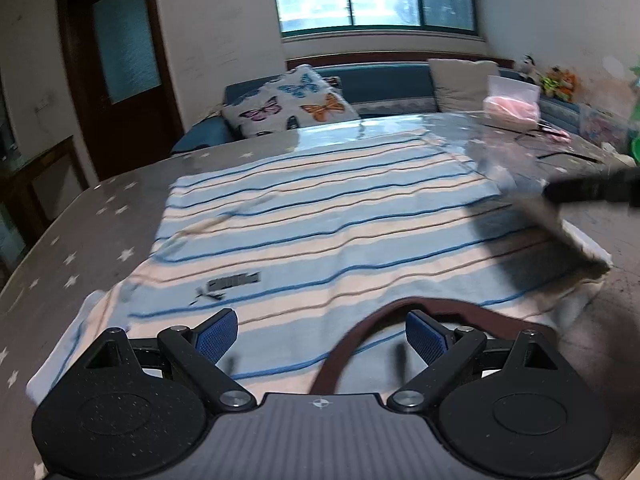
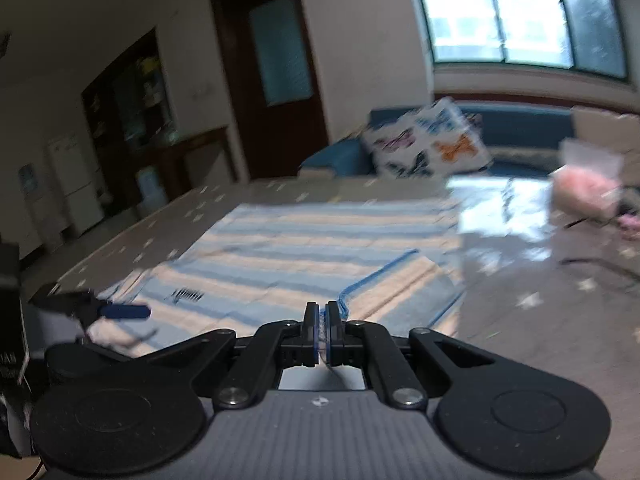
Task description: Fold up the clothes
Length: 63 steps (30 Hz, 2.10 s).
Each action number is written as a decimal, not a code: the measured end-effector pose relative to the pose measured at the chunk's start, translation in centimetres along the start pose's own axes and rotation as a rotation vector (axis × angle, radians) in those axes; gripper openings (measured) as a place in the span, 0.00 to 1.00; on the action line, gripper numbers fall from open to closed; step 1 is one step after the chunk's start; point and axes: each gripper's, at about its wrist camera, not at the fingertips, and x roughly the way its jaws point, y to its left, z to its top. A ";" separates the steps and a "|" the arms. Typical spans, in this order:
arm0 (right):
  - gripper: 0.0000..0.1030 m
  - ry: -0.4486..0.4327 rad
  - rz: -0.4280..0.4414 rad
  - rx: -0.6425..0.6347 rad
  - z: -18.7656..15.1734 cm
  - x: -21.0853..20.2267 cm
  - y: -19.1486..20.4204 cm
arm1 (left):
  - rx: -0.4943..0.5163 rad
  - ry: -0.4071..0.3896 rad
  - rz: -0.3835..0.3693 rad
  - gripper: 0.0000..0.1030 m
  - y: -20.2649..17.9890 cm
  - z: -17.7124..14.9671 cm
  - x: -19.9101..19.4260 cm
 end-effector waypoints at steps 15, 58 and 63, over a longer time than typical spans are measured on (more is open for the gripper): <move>0.08 0.164 -0.157 -0.018 -2.8 2.4 -3.3 | -0.172 0.016 0.140 0.90 6.5 -1.3 -0.9; 0.38 0.228 0.252 -0.466 -0.5 10.5 16.0 | -0.496 -0.015 0.248 0.06 20.9 -4.4 -2.9; 0.38 0.230 0.303 -0.572 -2.0 10.6 19.6 | -0.519 -0.011 0.226 0.06 21.4 -4.9 -2.8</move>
